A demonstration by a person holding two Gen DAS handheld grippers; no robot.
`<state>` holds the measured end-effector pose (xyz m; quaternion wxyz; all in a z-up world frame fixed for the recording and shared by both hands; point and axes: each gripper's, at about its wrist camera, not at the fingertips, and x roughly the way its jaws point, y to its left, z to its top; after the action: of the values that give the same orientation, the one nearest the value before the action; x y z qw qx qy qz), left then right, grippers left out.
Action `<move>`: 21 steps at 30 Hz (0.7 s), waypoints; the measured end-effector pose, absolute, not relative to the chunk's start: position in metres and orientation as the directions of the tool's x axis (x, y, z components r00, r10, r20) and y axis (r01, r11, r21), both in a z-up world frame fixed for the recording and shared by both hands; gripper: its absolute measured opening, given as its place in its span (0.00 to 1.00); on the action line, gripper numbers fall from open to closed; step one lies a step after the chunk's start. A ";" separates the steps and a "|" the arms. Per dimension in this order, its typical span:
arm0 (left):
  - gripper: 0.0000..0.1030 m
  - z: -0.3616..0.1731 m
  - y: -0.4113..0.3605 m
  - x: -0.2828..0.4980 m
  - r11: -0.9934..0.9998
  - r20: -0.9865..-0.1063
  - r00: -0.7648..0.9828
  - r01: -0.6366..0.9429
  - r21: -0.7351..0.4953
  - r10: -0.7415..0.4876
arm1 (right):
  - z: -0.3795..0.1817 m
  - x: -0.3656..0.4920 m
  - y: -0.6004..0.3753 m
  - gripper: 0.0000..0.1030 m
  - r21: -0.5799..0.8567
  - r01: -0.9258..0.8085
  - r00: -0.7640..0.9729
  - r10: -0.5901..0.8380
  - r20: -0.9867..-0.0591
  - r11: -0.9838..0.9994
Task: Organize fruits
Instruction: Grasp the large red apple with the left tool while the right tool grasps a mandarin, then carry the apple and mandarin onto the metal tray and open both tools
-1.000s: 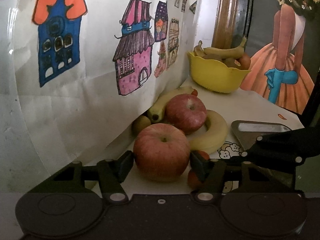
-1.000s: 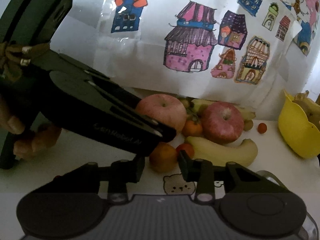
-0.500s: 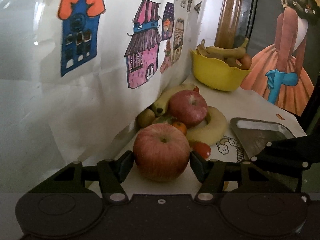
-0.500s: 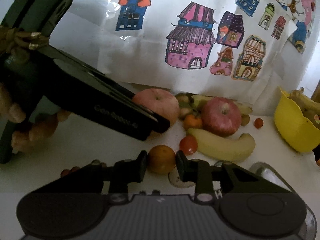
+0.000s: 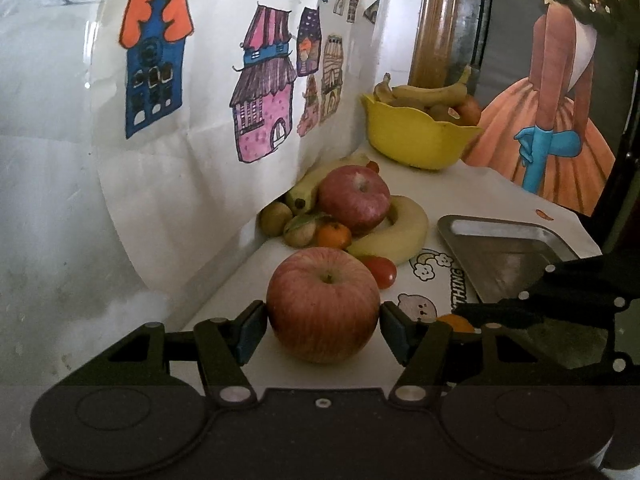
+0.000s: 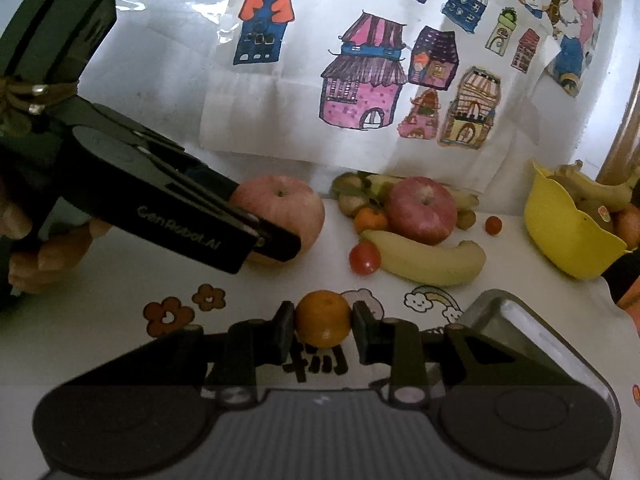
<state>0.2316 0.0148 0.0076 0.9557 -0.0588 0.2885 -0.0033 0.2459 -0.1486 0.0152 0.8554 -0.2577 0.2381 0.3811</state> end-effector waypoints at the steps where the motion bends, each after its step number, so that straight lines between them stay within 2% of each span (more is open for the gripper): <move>1: 0.62 0.007 0.013 0.232 0.994 -0.548 0.836 -0.027 -0.109 -0.037 | 0.015 0.246 -0.149 0.33 -0.256 -0.773 0.596 0.528 -0.604 0.580; 21: 0.62 0.006 0.015 0.235 0.991 -0.566 0.822 -0.007 -0.131 -0.069 | 0.014 0.248 -0.145 0.33 -0.237 -0.774 0.587 0.526 -0.616 0.587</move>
<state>0.2348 0.0149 0.0059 0.9522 -0.0639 0.2981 -0.0164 0.2476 -0.1451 0.0135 0.8551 -0.2493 0.2494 0.3801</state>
